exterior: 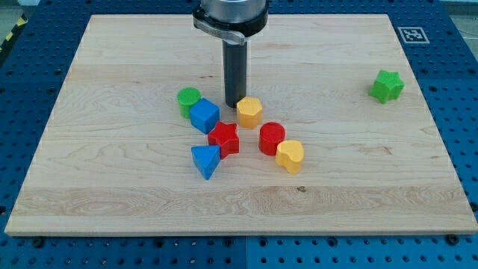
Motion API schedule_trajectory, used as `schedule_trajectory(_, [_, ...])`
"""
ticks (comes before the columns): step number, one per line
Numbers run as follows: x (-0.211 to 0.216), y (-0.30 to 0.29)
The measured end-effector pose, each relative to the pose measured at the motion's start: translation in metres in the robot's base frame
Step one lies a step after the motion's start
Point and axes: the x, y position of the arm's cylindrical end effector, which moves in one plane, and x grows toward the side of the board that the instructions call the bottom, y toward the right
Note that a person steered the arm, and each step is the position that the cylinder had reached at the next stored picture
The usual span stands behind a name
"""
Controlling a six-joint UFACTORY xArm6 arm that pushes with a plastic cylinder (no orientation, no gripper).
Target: Push the yellow hexagon to the right side of the blue cube
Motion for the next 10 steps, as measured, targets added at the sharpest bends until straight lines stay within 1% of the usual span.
schedule_trajectory(1, [-0.008,0.006])
schedule_trajectory(2, [-0.035,0.039])
schedule_trajectory(3, [-0.04,0.076])
schedule_trajectory(4, [-0.021,0.084])
schedule_trajectory(6, [0.012,0.077])
schedule_trajectory(7, [0.027,0.06])
schedule_trajectory(8, [0.028,0.053])
schedule_trajectory(9, [0.004,0.053])
schedule_trajectory(10, [-0.003,0.053])
